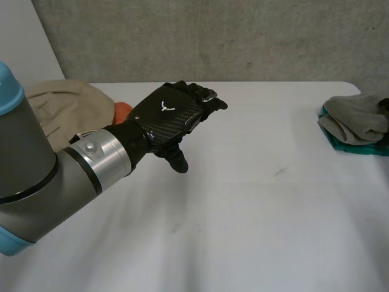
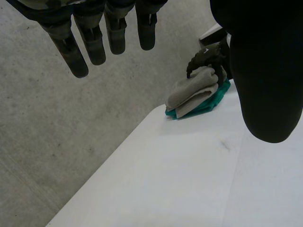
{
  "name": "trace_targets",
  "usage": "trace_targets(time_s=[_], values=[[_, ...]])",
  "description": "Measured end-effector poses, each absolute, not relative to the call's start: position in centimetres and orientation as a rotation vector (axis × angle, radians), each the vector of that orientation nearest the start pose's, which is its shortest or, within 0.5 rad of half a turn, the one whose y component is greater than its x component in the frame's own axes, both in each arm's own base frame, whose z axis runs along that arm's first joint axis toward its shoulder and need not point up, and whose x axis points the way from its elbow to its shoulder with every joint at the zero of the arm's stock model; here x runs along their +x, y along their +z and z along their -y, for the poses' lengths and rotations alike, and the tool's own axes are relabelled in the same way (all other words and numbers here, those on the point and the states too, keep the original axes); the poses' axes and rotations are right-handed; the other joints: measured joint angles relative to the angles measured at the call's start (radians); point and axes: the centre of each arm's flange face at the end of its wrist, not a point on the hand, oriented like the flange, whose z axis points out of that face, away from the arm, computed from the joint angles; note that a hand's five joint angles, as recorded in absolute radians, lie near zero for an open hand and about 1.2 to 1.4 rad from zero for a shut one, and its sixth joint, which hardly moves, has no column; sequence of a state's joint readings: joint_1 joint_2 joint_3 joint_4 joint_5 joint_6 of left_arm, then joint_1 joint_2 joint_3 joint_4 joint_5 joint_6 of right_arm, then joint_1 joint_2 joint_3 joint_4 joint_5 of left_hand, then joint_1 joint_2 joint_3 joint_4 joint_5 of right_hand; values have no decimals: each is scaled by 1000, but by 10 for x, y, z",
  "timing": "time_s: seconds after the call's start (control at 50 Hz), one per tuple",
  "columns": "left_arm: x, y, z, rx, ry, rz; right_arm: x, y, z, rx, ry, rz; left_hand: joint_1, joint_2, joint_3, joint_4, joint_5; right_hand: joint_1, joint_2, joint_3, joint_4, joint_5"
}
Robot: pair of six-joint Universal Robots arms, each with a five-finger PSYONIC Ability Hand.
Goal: Fold the laundry.
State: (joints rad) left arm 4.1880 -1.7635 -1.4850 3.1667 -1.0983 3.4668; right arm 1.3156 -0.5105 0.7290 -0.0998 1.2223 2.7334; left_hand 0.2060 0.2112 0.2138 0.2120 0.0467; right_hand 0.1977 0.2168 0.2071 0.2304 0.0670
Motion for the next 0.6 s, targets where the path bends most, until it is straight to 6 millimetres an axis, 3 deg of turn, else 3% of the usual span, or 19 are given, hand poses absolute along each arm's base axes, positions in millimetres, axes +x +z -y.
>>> trace_targets(time_s=[0.14,0.24,0.36,0.38,0.46,0.48,0.56,0.6], values=[[-316,276,202,1634,-2374,-2188,35,140,509,-565,-2160,-2461,0,0,0,0,0,0,0,0,0,0],[-315,278,203,1629,-2379,-2183,33,170,487,-568,-2159,-2479,0,0,0,0,0,0,0,0,0,0],[-314,284,202,1620,-2403,-2158,-2,196,473,-512,-2207,-2581,0,0,0,0,0,0,0,0,0,0],[-313,287,202,1615,-2412,-2149,-32,213,467,-454,-2257,-2684,0,0,0,0,0,0,0,0,0,0],[-311,292,202,1600,-2433,-2125,-54,229,463,-418,-2317,-2765,0,0,0,0,0,0,0,0,0,0],[-309,298,203,1582,-2455,-2100,-79,254,458,-380,-2420,-2880,0,0,0,0,0,0,0,0,0,0],[-300,311,211,1502,-2496,-2058,-80,289,459,-396,-2646,-2874,0,0,0,0,0,0,0,0,0,0],[-294,317,218,1443,-2514,-2038,-63,304,462,-428,-2770,-2775,0,0,0,0,0,0,0,0,0,0]])
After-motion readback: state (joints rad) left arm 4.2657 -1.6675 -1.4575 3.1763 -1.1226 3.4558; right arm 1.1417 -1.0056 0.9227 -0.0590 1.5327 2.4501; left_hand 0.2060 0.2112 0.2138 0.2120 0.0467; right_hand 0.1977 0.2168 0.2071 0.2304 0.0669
